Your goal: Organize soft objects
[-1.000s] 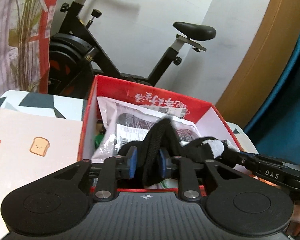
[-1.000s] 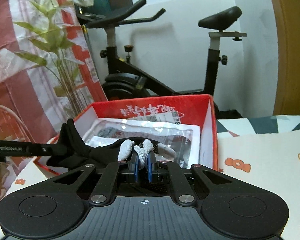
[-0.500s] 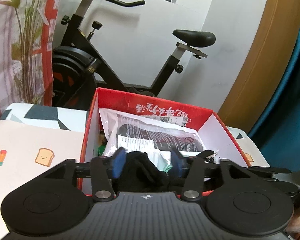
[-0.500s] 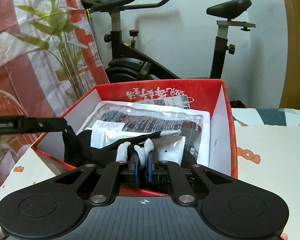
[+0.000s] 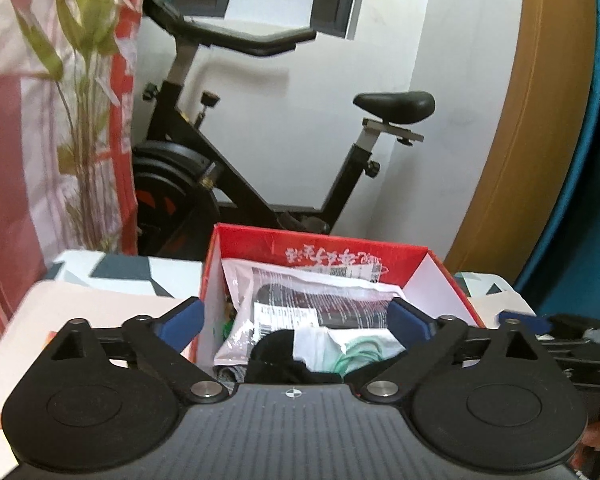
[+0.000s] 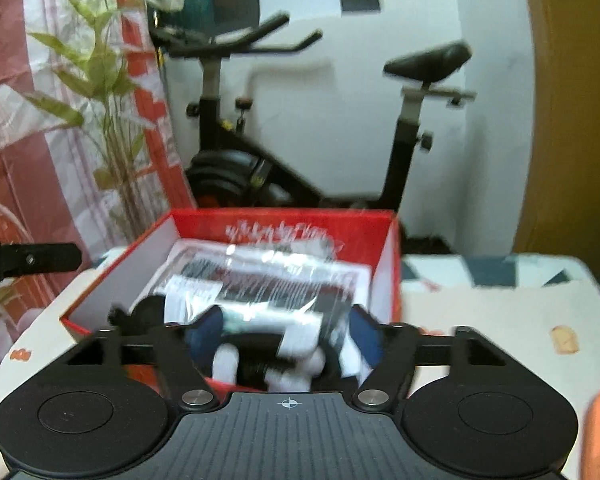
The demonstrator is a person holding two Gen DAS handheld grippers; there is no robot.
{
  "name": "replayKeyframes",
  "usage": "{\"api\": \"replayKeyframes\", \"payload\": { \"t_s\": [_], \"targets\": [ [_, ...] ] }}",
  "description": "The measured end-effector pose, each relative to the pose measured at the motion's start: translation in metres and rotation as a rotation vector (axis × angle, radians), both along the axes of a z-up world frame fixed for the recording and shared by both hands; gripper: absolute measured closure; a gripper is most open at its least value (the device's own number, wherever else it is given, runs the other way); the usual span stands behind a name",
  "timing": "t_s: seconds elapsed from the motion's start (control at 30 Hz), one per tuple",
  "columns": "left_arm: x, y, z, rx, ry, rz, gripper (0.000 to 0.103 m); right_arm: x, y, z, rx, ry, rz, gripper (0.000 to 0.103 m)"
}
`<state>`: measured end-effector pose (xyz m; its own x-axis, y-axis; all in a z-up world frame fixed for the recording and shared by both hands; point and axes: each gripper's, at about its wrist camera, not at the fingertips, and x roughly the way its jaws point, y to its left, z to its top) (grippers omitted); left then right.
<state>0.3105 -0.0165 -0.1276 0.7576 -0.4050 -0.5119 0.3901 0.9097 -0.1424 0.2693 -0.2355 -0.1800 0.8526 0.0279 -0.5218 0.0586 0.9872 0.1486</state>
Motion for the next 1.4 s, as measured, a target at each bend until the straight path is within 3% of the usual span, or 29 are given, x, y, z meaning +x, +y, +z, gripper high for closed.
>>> {"api": "replayKeyframes", "payload": {
  "t_s": [0.03, 0.1, 0.17, 0.4, 0.6, 0.77, 0.97, 1.4],
  "targets": [
    [-0.004, 0.0, 0.004, 0.008, -0.009, 0.011, 0.0, -0.005, 0.001, 0.006, -0.009, -0.015, 0.003, 0.026],
    [-0.013, 0.0, 0.011, 0.027, -0.026, 0.038, 0.0, -0.014, 0.002, 0.017, -0.02, -0.036, -0.003, 0.005],
    [-0.022, 0.001, 0.018, 0.045, -0.037, 0.067, 0.0, -0.026, 0.004, 0.03, -0.029, -0.071, -0.014, 0.0],
    [-0.057, 0.013, 0.04, 0.043, -0.065, 0.129, 0.0, -0.064, 0.01, 0.066, -0.032, -0.14, -0.028, 0.0],
    [-0.092, 0.014, 0.057, 0.111, -0.107, 0.239, 0.0, -0.102, 0.018, 0.087, -0.019, -0.178, -0.034, 0.0],
    [-0.127, 0.028, 0.072, 0.043, -0.128, 0.231, 0.0, -0.136, 0.026, 0.103, -0.047, -0.201, -0.037, 0.0],
    [-0.169, 0.026, 0.085, 0.152, -0.171, 0.263, 0.0, -0.175, 0.036, 0.112, -0.056, -0.209, -0.051, 0.0],
    [-0.244, 0.047, 0.107, 0.1, -0.199, 0.281, 0.0, -0.253, 0.064, 0.131, -0.11, -0.247, -0.082, 0.0]
  ]
}}
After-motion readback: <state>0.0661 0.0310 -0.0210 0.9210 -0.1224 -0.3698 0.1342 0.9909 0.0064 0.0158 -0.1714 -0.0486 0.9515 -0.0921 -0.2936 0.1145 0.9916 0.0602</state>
